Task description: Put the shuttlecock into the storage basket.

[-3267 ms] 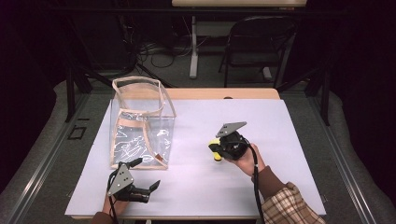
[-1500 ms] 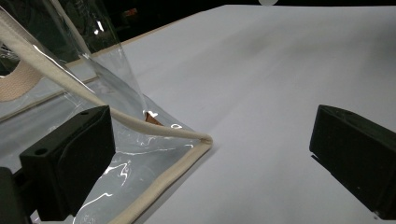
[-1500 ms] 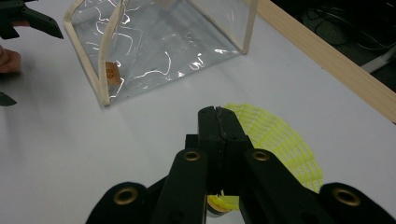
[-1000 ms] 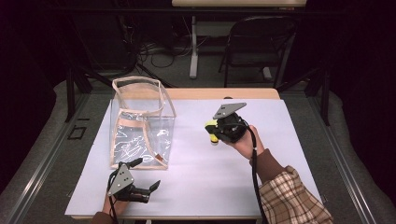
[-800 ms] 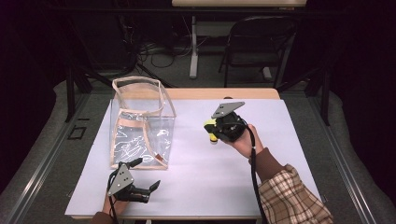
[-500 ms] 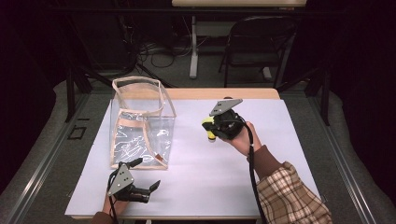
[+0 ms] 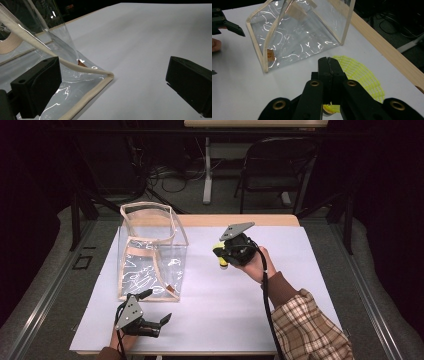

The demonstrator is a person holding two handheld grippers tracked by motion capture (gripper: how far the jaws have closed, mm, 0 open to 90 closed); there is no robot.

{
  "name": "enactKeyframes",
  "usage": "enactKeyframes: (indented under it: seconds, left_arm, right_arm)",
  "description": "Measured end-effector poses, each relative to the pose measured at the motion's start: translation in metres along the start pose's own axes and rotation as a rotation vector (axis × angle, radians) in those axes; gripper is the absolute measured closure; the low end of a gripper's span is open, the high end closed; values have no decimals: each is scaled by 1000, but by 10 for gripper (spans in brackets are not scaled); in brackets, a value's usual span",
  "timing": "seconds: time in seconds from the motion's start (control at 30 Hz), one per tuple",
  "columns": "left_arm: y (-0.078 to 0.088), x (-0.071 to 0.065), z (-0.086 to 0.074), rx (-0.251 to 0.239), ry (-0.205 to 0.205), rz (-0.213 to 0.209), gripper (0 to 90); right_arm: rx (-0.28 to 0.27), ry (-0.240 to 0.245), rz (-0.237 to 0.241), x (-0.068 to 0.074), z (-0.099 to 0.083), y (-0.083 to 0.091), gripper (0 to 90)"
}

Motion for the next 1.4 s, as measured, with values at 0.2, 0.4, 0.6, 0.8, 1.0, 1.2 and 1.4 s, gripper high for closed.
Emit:
enactKeyframes:
  seconds: [0.2,0.4,0.6,0.8,1.0,1.2,1.4]
  left_arm:
    - [0,0,0,1,1,0,1]
    - [0,0,0,-3,3,0,1]
    - [0,0,0,-2,0,1,1]
    - [0,0,0,1,1,-1,1]
    - [0,0,0,-1,1,-1,1]
    - [0,0,0,-1,2,-2,1]
    - [0,0,0,0,2,-3,1]
  right_arm:
    - [-3,8,0,0,6,-2,900]
    - [-8,14,0,-2,13,-3,900]
    - [-10,22,2,-2,19,-5,900]
    - [-11,26,4,-2,22,-7,900]
    - [-16,33,2,-3,26,-7,900]
    - [-23,35,-1,-4,30,-6,900]
    - [-28,37,-3,-5,35,-6,900]
Point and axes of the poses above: each handheld gripper's, and its own axes: y roughly backward along the jaws, z roughly out of its top, x roughly to its left, the point moved 6 cm from there along -y, roughly forward along the jaws, and after that the axes turned 9 degrees about y, right-handed, at the moved point
